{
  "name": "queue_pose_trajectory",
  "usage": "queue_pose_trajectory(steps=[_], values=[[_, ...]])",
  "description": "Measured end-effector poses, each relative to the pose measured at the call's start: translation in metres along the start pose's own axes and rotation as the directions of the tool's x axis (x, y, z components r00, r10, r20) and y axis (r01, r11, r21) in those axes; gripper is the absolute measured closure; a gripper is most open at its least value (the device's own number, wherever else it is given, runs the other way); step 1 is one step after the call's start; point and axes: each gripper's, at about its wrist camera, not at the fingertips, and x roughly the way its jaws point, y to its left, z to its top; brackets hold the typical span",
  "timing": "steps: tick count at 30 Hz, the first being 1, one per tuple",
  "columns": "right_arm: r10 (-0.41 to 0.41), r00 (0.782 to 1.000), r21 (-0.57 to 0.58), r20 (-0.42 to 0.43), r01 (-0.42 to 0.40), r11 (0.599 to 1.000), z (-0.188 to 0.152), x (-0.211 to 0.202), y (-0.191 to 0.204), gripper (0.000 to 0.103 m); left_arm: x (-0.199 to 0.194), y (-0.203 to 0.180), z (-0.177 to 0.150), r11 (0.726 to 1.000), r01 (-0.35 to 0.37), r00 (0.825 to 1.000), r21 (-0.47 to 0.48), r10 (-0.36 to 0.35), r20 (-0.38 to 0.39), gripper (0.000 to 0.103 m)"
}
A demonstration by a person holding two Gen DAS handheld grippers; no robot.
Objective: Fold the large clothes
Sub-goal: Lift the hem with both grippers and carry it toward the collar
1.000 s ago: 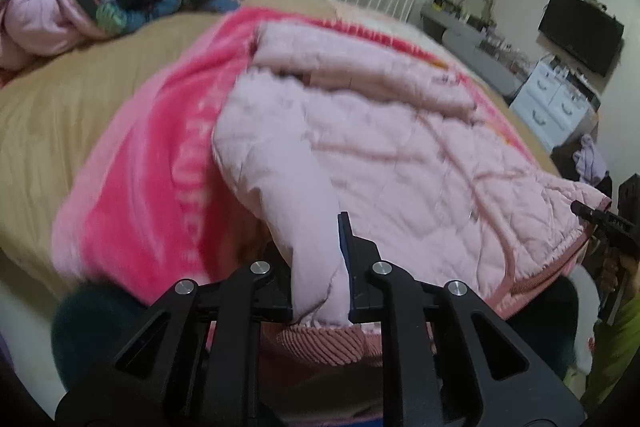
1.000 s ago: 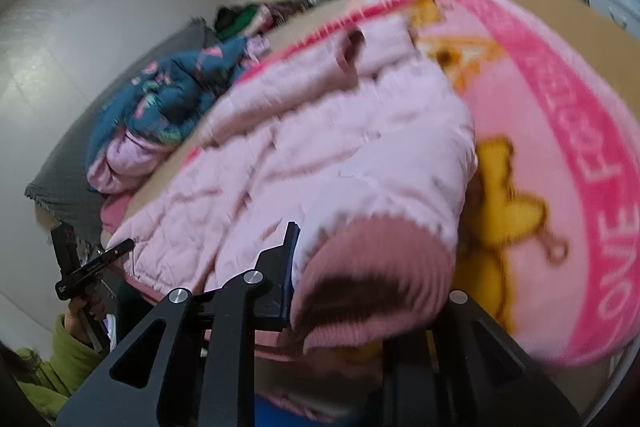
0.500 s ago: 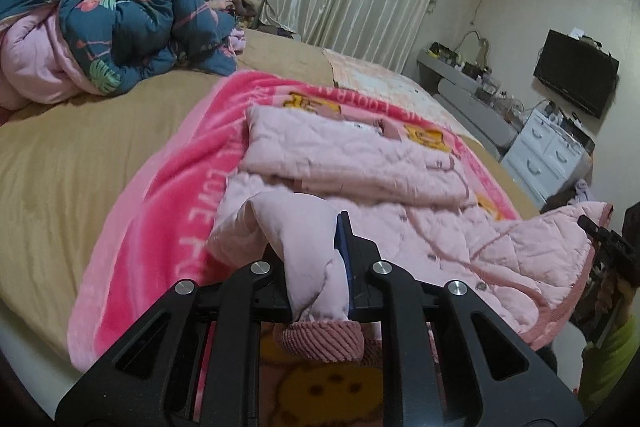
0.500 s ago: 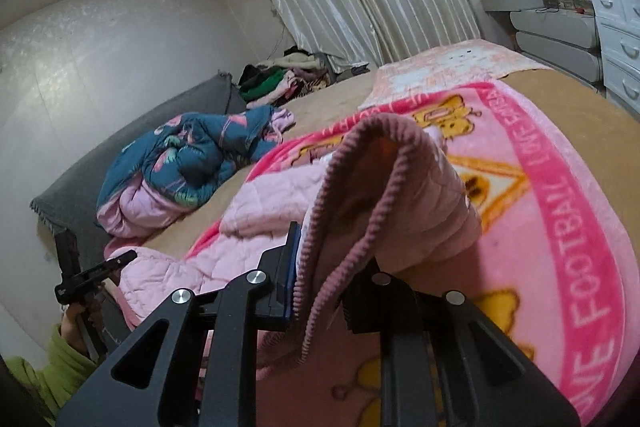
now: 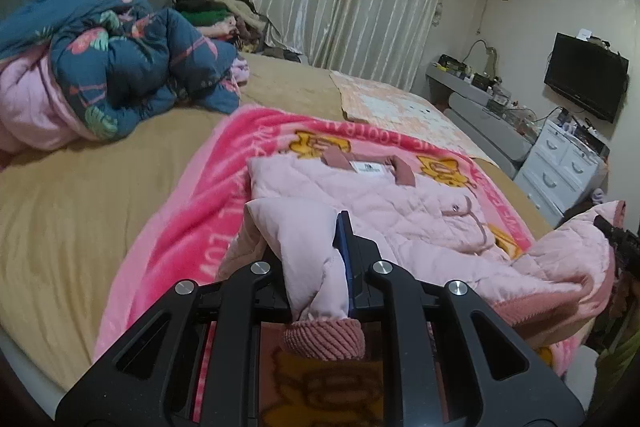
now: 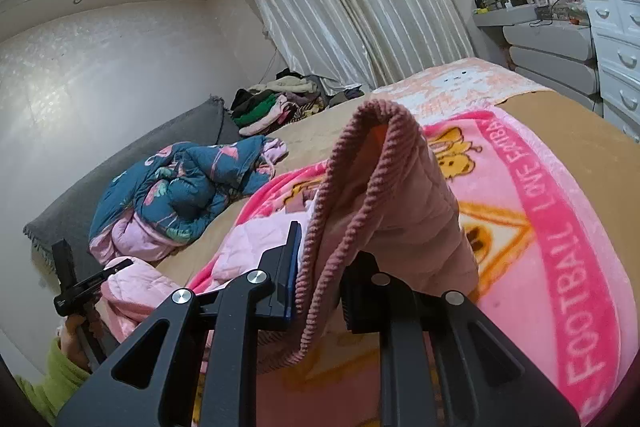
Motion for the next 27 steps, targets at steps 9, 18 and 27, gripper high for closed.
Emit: queue_pose_trajectory(steps=[9,18,27], values=[[0.004,0.999,0.007,0.036,-0.004,1.0,0.029,0.025,-0.007,0.087,0.025,-0.001,0.03,0.999,-0.036,0.999,0.003,0.036,0.027,0.094],[-0.053,0.997,0.016,0.048,0.052,0.998,0.062,0.067,-0.016,0.087,0.053,-0.006,0.06,0.995,-0.092,0.995,0.033,0.091,0.05,0.094],[-0.109,0.994,-0.005,0.003,0.109,0.994,0.084,0.114,-0.027,0.087,0.101,-0.001,0.079,0.985,-0.165,0.986,0.058,0.163,0.038,0.094]])
